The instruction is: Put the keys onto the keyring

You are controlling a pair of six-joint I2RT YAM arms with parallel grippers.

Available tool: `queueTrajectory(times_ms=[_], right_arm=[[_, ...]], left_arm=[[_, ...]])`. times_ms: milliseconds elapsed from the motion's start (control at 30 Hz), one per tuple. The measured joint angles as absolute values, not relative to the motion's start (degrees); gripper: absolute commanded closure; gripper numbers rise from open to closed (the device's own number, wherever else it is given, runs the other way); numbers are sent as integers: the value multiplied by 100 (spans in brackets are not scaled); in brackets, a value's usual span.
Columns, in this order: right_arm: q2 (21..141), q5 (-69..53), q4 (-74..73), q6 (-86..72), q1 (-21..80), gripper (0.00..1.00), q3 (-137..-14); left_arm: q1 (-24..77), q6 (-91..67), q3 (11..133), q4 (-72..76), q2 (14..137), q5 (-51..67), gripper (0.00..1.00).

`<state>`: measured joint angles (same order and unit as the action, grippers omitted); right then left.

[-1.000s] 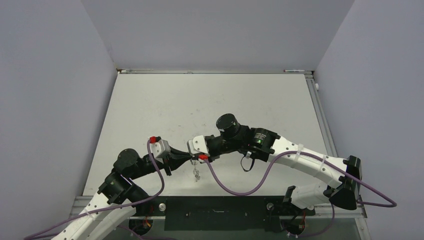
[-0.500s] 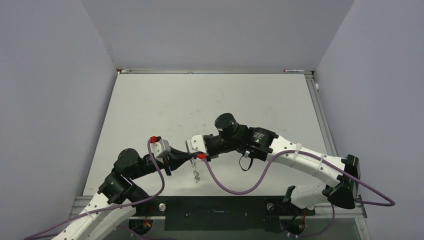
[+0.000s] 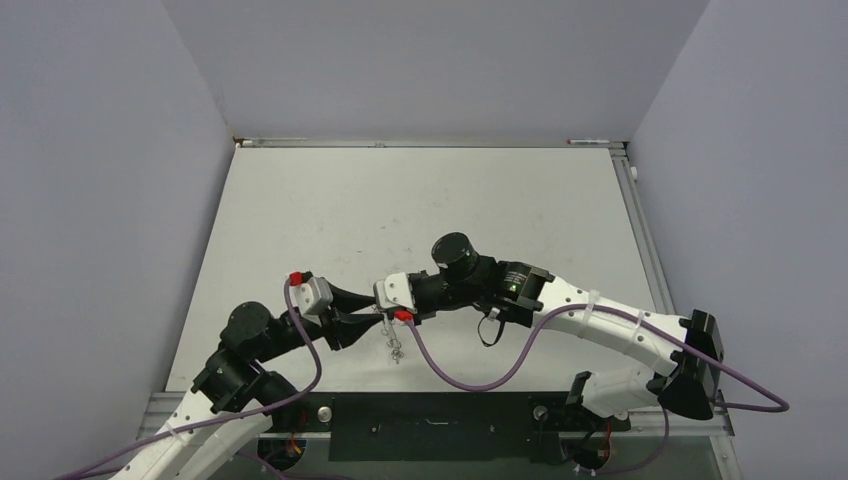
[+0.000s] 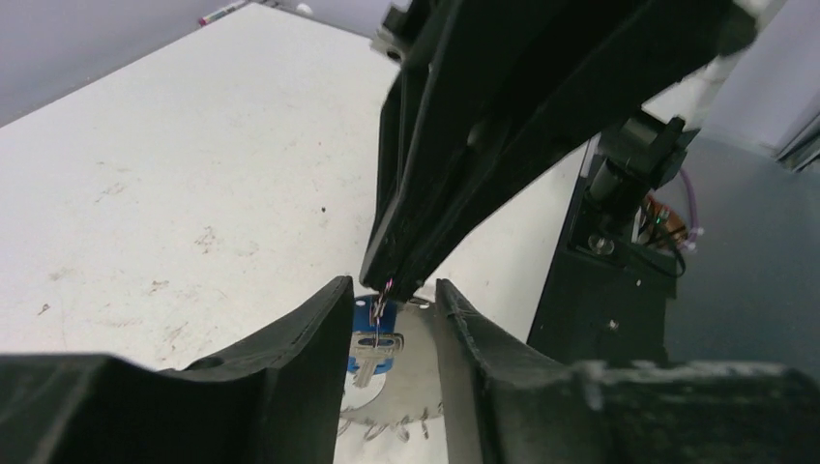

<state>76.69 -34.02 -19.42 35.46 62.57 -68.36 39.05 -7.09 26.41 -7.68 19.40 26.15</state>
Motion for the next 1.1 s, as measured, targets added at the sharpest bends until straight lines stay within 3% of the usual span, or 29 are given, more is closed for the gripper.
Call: queueTrajectory(times_ms=[233,467,667,833,933,1100], right_arm=[[7085,-3216,-932,3181,6007,95,-5756],[6429,-3194,176,2670,5607,95,-5157],[6169,-3389,854,2300,5439,95,-4877],[6073,-3732,1240,2008,5435,95,-4659],[6073,-3968,1417,1820,5433,95,-4578],[6075,-4375,1822,1483,5430,95,-4484]], left_arm=[[3905,-1345,2648,-497,1959,2032,38],[3894,-1931,2742,-510,2097,1514,21],[3894,-1706,2740,-373,2117,2185,39],[3894,-1345,2541,34,1761,2622,41],[3894,-1157,2362,274,1500,2783,49],[3894,-915,2213,539,1450,3028,53]])
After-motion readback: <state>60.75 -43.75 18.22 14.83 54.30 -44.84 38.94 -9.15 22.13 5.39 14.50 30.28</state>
